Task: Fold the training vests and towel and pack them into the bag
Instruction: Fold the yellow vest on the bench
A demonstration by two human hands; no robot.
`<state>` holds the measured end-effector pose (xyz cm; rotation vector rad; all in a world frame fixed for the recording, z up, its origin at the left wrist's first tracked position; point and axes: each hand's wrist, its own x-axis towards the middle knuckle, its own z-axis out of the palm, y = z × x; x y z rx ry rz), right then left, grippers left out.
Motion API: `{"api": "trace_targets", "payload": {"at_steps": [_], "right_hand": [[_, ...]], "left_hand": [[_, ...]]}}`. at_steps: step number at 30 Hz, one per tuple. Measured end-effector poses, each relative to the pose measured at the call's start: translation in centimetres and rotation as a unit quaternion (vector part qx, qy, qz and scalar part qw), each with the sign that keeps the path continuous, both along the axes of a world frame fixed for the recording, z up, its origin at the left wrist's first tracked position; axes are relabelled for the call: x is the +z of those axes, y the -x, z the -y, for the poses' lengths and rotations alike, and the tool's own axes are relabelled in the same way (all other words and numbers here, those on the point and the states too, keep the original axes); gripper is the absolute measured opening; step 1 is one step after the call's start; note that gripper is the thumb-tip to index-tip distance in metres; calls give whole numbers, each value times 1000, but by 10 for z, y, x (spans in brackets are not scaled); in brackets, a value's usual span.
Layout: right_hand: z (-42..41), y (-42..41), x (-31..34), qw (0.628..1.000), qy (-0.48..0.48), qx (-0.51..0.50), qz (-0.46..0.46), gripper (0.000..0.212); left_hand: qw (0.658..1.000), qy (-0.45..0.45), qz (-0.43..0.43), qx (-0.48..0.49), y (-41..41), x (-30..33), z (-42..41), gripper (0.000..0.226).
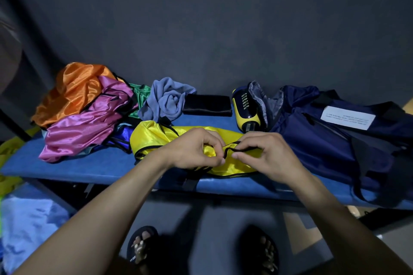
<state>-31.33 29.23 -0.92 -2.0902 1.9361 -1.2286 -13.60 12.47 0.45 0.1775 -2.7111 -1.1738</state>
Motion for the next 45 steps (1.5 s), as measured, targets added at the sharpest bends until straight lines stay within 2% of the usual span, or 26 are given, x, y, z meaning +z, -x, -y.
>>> {"api": "trace_targets", "payload": {"at_steps": [8,11,17,23,25,28,34,38,45], "right_hand": [[1,-2,8,999,11,-10,51,12],[1,-3,8,997,11,-8,80,10],[-1,0,10,992,-1,-2,130,13],[-6,5,10,974,-5,11,227,9],[-7,6,11,967,5,16,254,9],[-7,6,11,964,10,19,264,10],[-2,1,10,955,3,51,291,12],[-2,0,12,953,-2,48,298,15],[-4,1,12,946,12,-25,322,8]], "left_hand": [[999,-30,-30,8,-1,-1,-2,7],[998,-56,-8,-1,-2,3,-4,9],[999,-29,12,9,-5,4,-3,11],[996,59,-4,64,-13,5,11,15],[998,17,23,64,-16,7,14,24],[991,-104,77,25,-20,9,10,32],[984,-138,113,-9,-14,4,-2,36],[987,-131,91,10,-15,1,1,27],[986,-150,-25,69,-22,10,10,25]]}}
